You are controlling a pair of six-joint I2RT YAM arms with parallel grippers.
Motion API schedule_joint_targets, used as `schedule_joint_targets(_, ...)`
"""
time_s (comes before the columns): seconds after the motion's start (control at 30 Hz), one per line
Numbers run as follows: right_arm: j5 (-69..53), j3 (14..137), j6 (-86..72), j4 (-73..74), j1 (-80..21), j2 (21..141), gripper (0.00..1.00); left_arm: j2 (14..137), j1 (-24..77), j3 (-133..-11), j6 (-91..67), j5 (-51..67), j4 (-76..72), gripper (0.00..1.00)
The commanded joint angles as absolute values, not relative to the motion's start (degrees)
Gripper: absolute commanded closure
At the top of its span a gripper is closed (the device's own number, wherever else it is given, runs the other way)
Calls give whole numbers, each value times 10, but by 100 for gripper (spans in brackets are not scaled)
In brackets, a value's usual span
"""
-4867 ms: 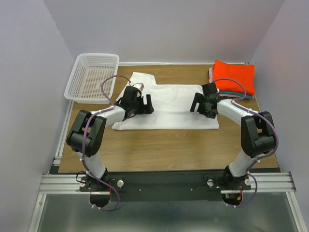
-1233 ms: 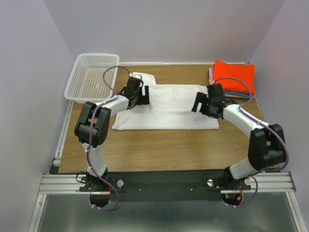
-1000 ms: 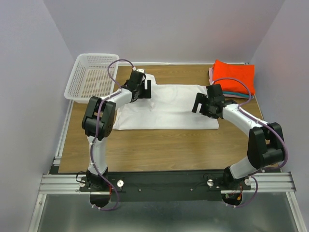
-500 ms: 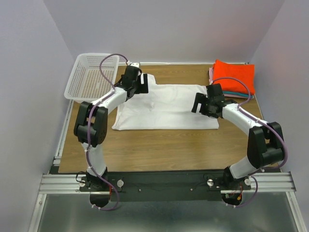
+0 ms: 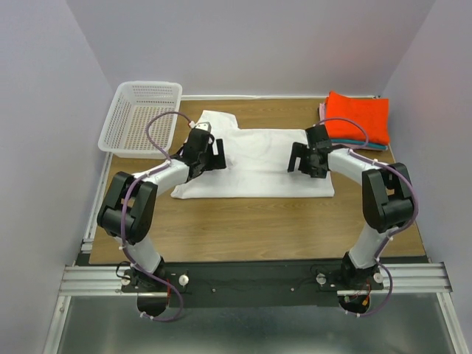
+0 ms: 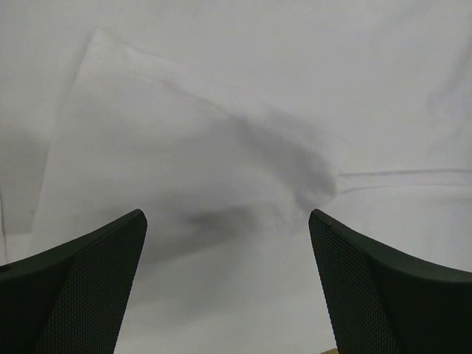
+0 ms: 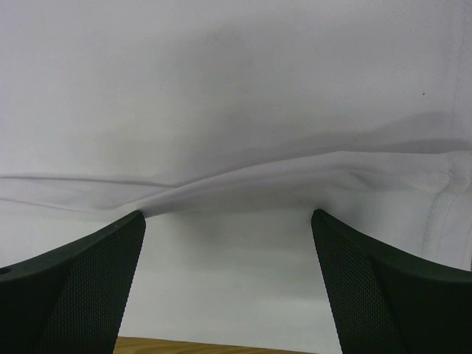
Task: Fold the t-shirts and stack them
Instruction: Fold the tshirt
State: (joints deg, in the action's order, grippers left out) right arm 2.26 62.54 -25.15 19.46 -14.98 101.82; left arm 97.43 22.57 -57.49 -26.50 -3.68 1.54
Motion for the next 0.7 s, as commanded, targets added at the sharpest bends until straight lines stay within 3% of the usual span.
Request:
schedule_joint_targets(0.0,14,607,-254,194,-149,1020,0,974,235,-551,-296,-28,-7,2)
schedule_joint_targets(0.33,8,465,-288,192,-150,888,0,895,253,-400,-393,-22,52,2)
schedule_joint_targets(0.67,-40,341,-331,201,-156,742,0,790,329,-346,-480,-47,118,2)
